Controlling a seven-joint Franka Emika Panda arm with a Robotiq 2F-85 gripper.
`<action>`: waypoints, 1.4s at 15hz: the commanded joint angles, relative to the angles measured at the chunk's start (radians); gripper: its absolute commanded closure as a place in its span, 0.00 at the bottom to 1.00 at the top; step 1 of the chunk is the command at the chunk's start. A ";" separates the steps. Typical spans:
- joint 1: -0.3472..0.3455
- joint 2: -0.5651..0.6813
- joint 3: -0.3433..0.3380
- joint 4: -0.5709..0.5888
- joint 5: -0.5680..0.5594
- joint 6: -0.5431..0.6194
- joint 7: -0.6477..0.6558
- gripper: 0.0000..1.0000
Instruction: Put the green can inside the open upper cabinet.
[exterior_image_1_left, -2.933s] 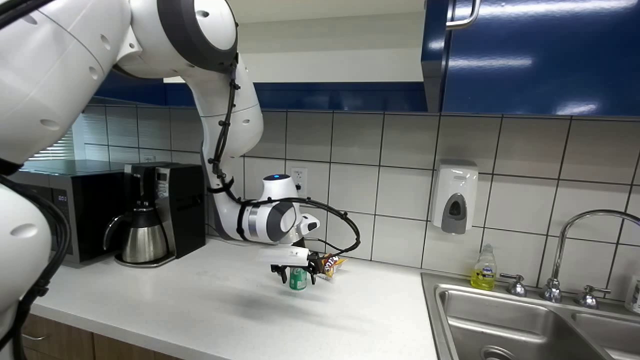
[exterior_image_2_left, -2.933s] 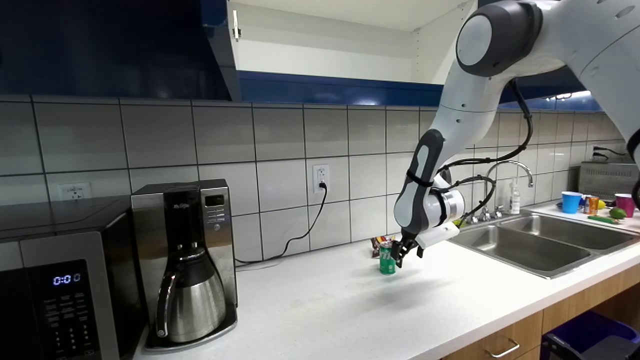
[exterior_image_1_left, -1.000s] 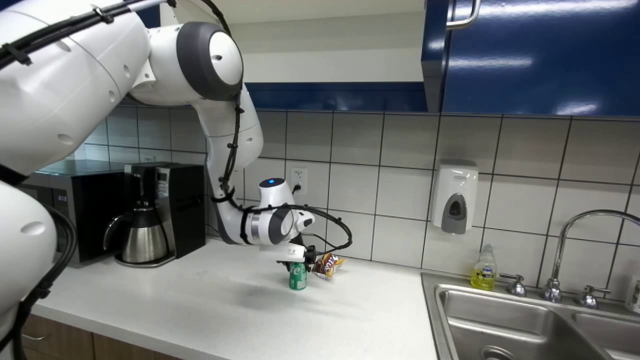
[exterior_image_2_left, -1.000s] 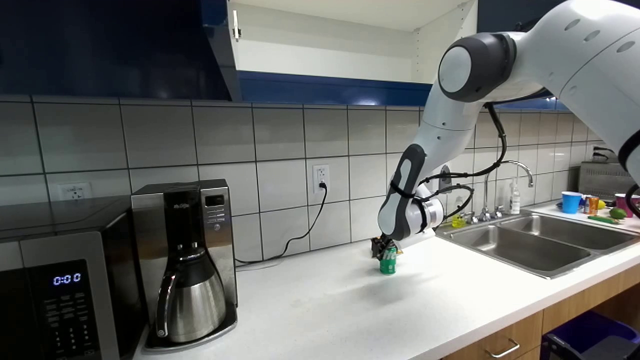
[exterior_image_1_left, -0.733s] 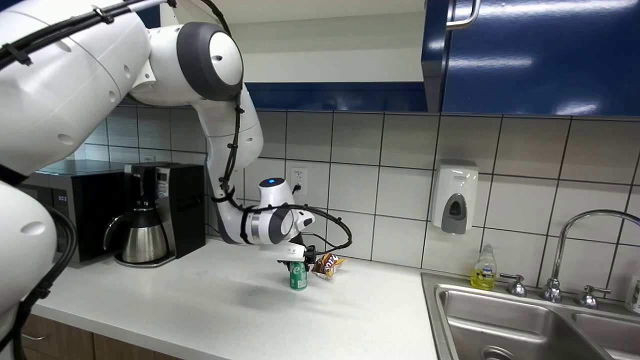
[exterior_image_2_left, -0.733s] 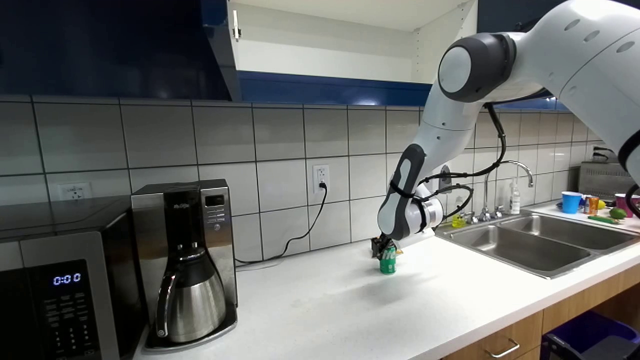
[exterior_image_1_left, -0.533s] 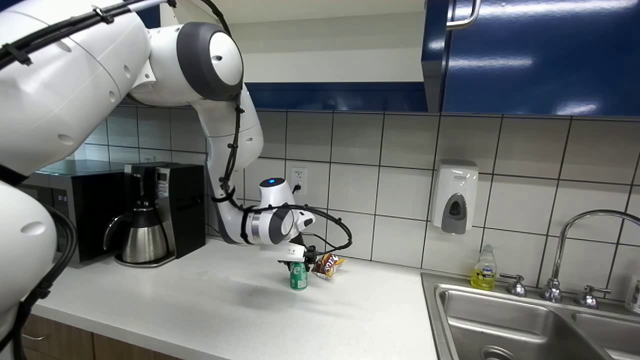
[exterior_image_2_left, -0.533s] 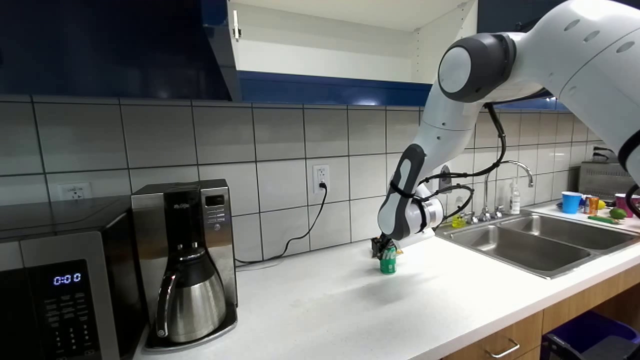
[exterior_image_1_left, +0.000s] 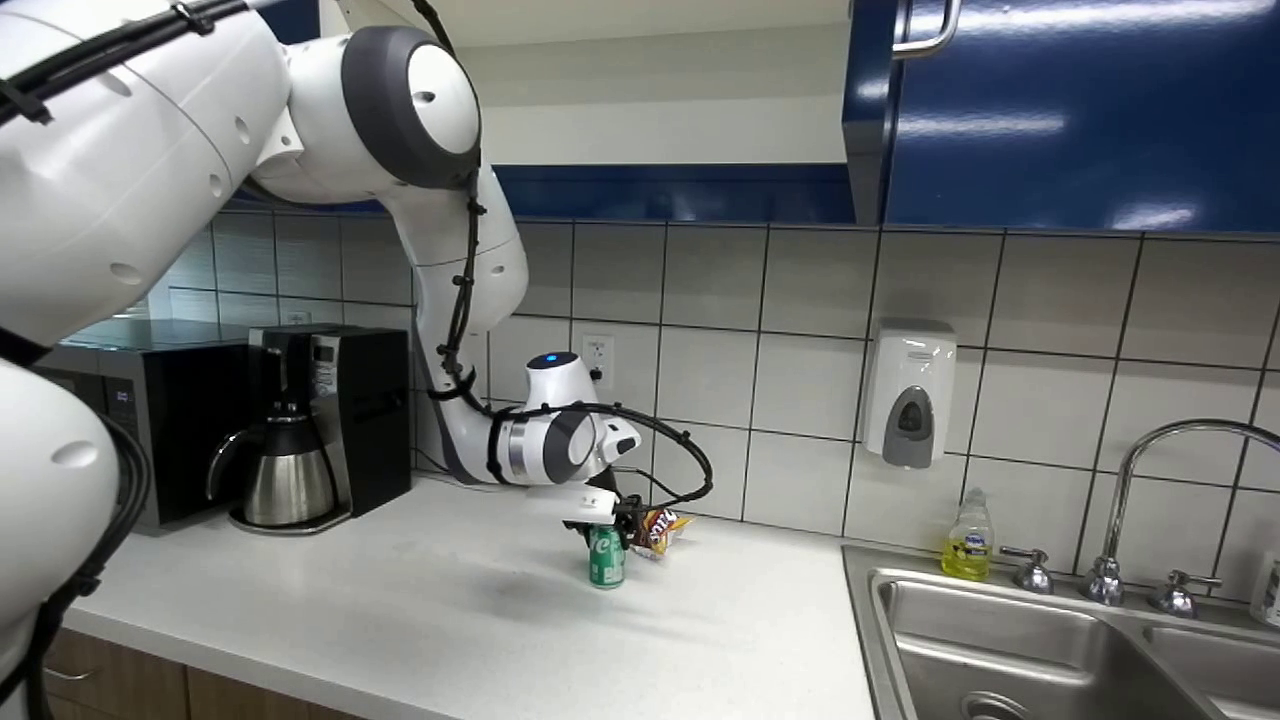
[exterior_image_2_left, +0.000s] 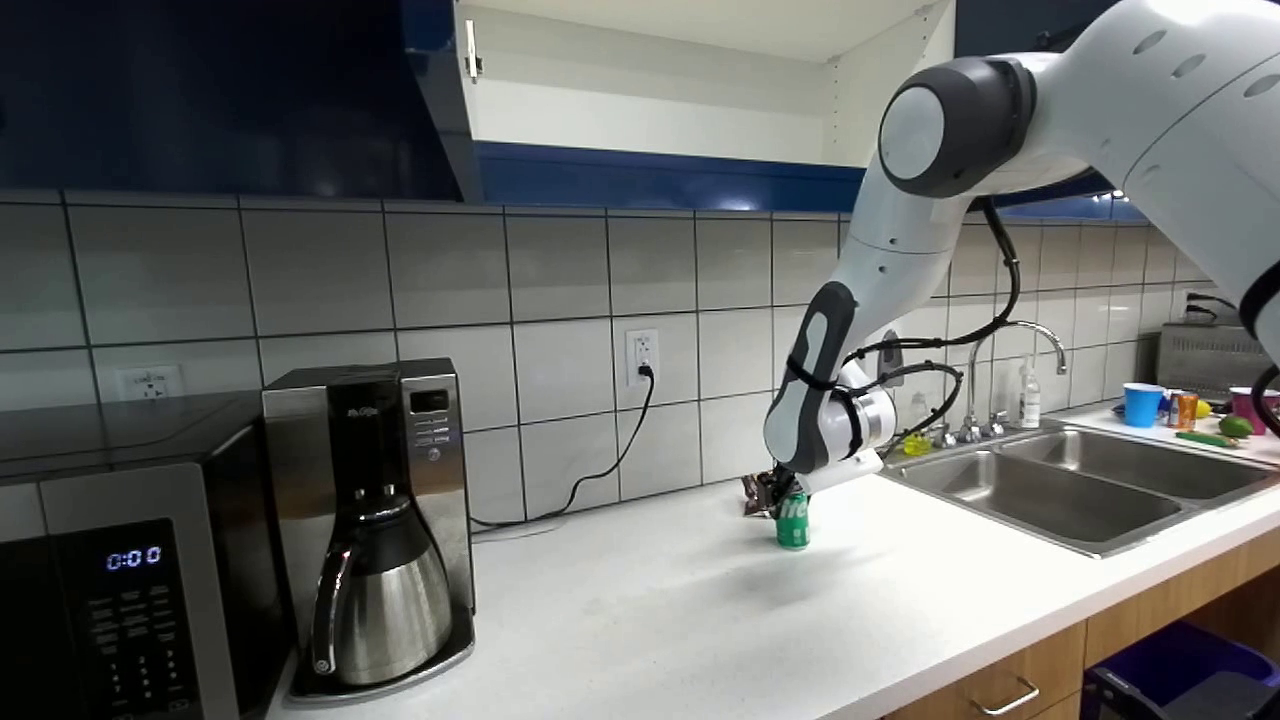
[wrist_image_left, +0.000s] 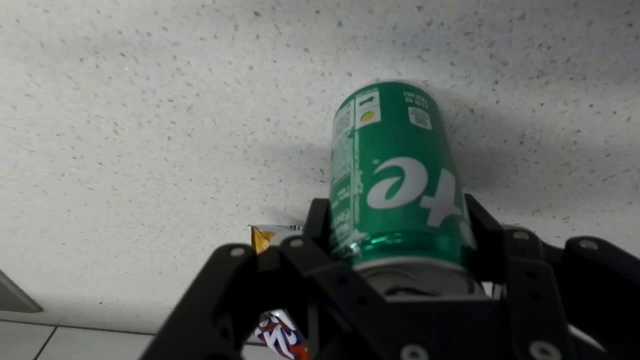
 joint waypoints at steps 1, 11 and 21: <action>0.024 -0.098 -0.025 -0.064 -0.006 -0.071 0.016 0.61; 0.025 -0.316 -0.011 -0.209 -0.029 -0.151 0.010 0.61; 0.012 -0.628 -0.002 -0.356 -0.124 -0.356 0.028 0.61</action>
